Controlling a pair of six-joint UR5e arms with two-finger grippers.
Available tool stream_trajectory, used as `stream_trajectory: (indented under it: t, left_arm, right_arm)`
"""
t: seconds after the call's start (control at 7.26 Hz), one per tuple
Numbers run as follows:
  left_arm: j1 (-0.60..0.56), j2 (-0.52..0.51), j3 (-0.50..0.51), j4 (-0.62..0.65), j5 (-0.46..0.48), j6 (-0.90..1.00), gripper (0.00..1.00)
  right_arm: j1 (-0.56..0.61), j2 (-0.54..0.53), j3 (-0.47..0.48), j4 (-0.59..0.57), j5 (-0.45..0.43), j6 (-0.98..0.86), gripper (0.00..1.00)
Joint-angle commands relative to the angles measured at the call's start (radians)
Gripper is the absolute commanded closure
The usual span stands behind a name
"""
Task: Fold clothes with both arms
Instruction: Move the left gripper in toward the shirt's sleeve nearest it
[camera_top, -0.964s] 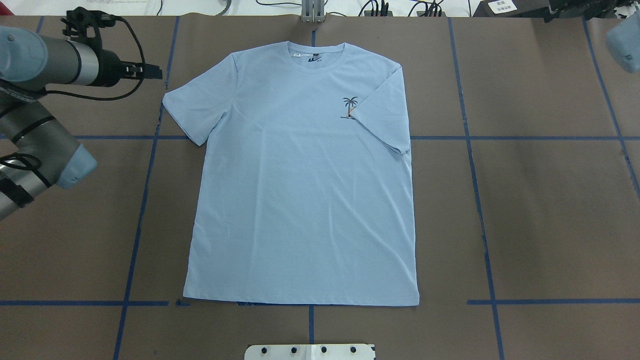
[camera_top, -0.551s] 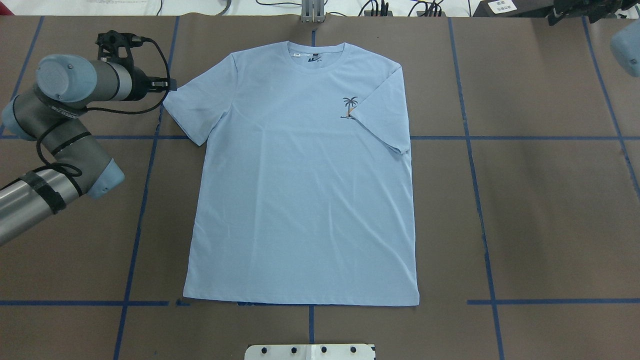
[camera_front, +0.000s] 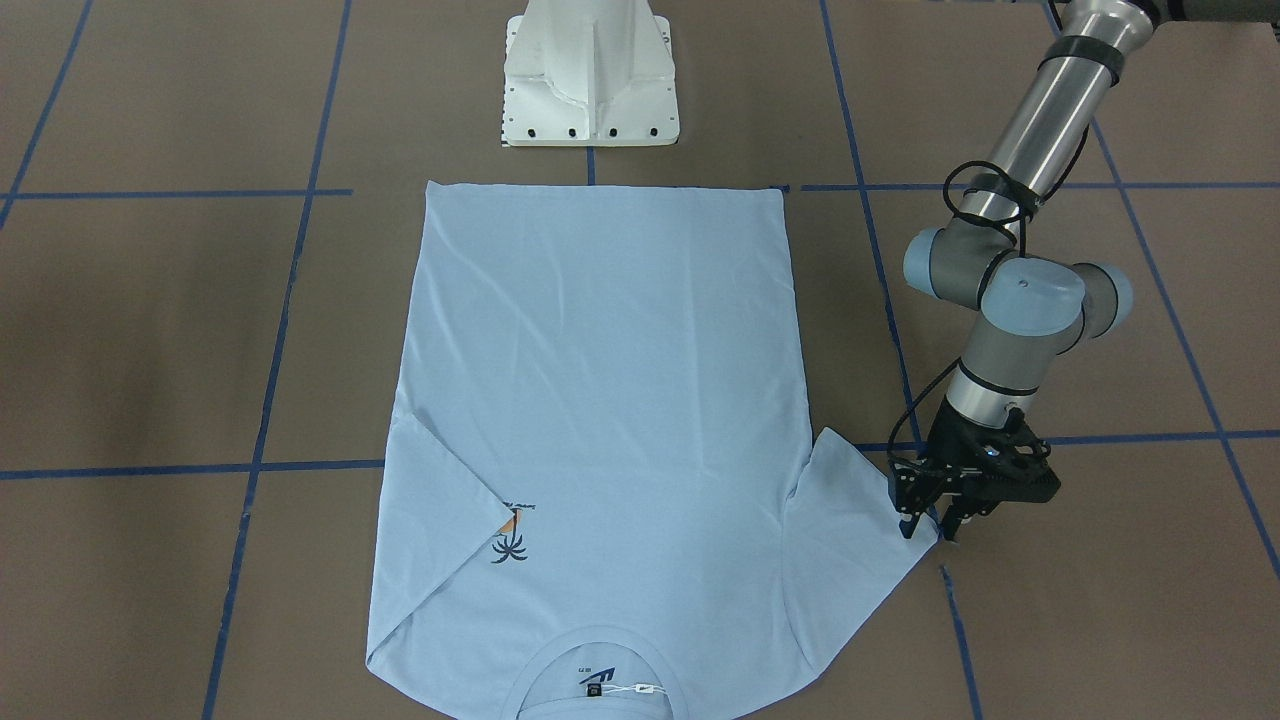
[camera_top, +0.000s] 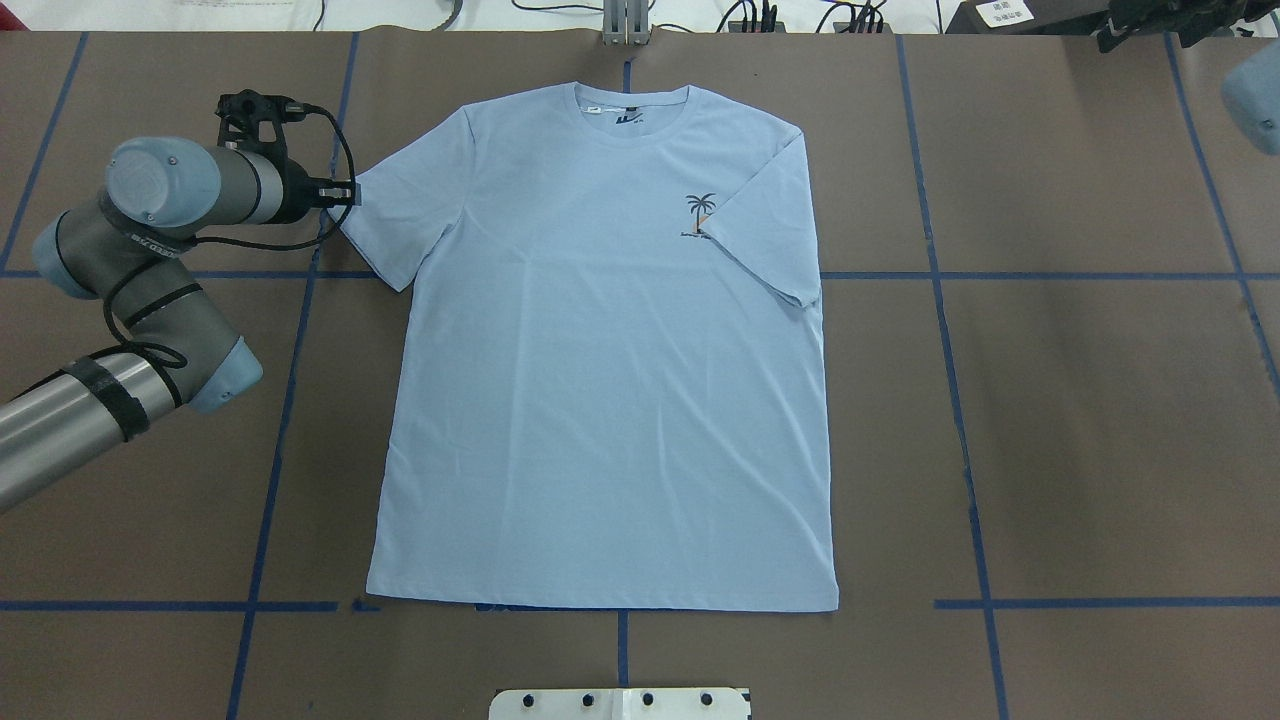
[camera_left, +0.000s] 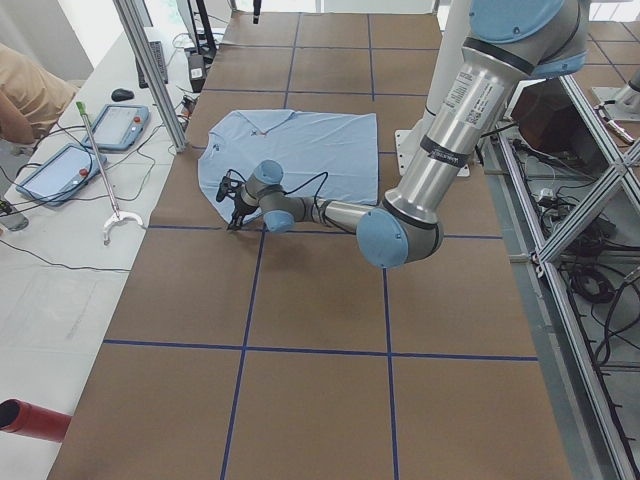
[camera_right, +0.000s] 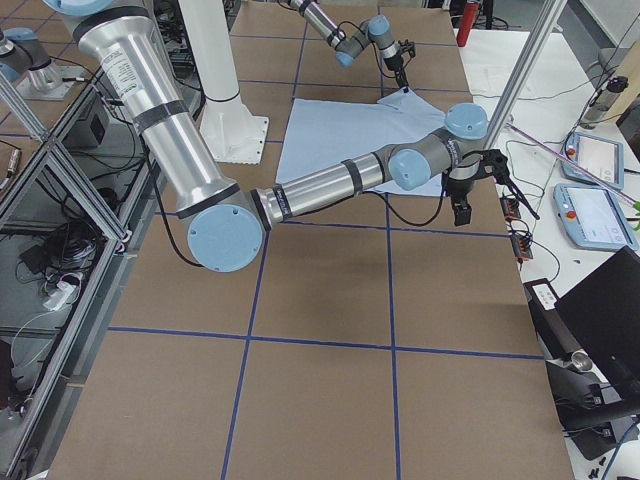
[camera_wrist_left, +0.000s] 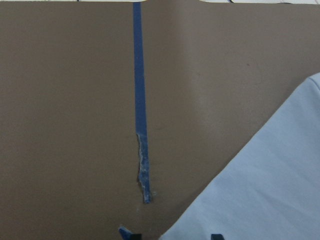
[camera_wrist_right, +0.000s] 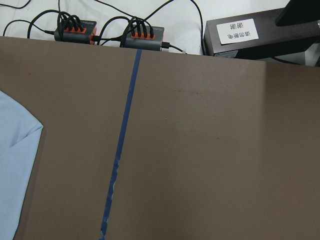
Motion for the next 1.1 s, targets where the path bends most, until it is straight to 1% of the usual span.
stream_trajectory:
  t: [0.0, 0.14, 0.28, 0.41, 0.55, 0.69, 0.83, 0.96]
  left_arm:
    - [0.003, 0.001, 0.001, 0.000, 0.024, 0.001, 0.51]
    - [0.003, 0.000, -0.001, 0.000, 0.027, 0.001, 0.78]
    - [0.003, 0.000, -0.002, 0.001, 0.029, 0.002, 1.00]
    - [0.003, 0.000, -0.005, 0.003, 0.032, 0.002, 1.00]
    - [0.003, -0.003, -0.010, 0.004, 0.067, 0.001, 1.00]
    - [0.003, -0.009, -0.060, 0.027, 0.075, -0.001, 1.00]
    - [0.027, -0.027, -0.141, 0.158, 0.075, -0.011, 1.00]
    - [0.050, -0.076, -0.207, 0.320, 0.078, -0.017, 1.00]
  right_arm:
    - [0.000, -0.001, 0.000, 0.000, -0.002, 0.000, 0.00]
    - [0.000, -0.001, 0.000, 0.000, 0.000, 0.000, 0.00]
    - [0.000, -0.001, 0.000, 0.000, 0.000, 0.000, 0.00]
    - [0.000, -0.001, 0.000, 0.000, 0.001, 0.001, 0.00]
    - [0.000, -0.001, 0.000, 0.000, 0.001, 0.000, 0.00]
    - [0.000, -0.001, 0.000, 0.000, 0.000, 0.001, 0.00]
    - [0.000, -0.001, 0.000, 0.002, -0.002, 0.003, 0.00]
    - [-0.002, 0.001, 0.000, 0.002, -0.002, 0.006, 0.00]
